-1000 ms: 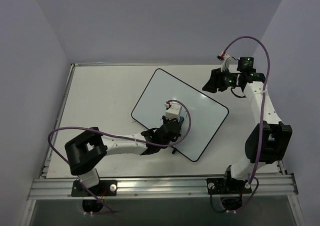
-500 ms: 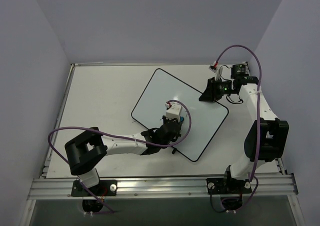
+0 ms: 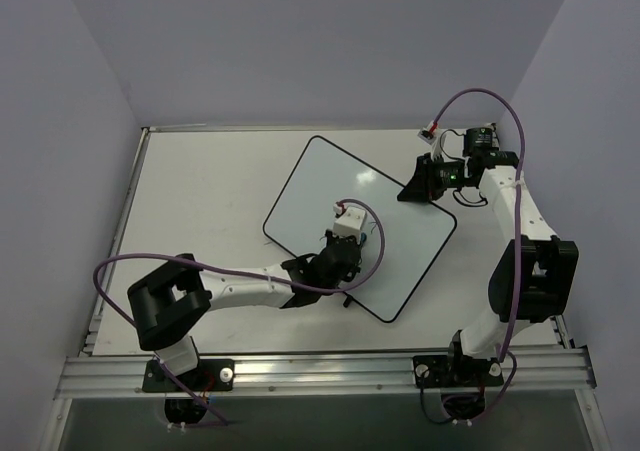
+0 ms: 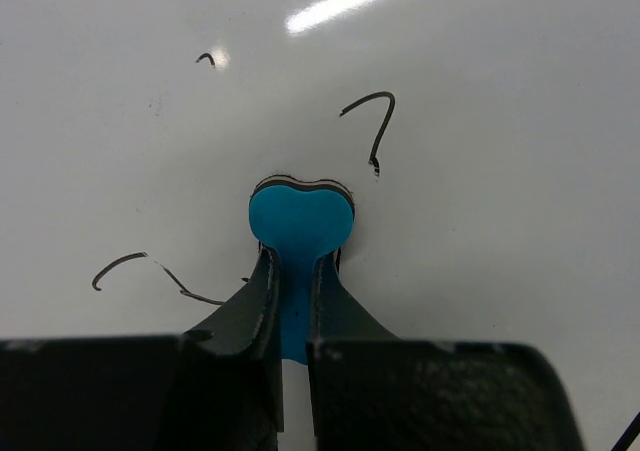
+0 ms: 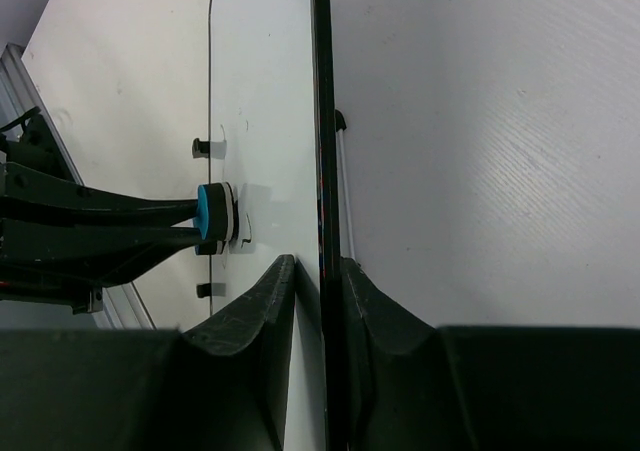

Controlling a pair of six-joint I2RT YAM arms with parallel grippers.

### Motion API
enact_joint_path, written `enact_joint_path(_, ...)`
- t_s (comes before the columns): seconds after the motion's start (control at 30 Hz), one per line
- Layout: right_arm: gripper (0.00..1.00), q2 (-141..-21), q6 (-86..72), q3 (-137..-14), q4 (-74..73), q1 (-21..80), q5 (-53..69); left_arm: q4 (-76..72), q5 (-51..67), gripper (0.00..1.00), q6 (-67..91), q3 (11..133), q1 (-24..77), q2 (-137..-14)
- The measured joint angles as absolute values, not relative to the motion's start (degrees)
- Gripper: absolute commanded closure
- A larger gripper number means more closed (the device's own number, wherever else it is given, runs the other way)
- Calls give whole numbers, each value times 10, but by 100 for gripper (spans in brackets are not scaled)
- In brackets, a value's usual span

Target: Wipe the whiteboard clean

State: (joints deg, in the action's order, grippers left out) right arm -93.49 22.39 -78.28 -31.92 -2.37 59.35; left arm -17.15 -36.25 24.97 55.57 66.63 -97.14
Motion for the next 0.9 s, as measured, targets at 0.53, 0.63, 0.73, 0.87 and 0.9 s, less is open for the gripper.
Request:
enact_joint_path(0.53,100,-905,216,-763,-303,-18,576,-205,-308,98,193,651,629,-1014)
enact_joint_path(0.63,100,-905,213,-762,-303,-19,573,-223,-307,98,192,651,633,-1021)
enact_joint_path(0.73,100,-905,213,-762,-303,-19,573,-242,-317,98,195,643,638,-1022)
enact_joint_path(0.87,100,-905,213,-762,-303,-18,573,-279,-339,98,218,600,641,-1012)
enact_joint_path(0.9,100,-905,213,-762,-303,-18,573,-285,-344,98,225,585,641,-1006)
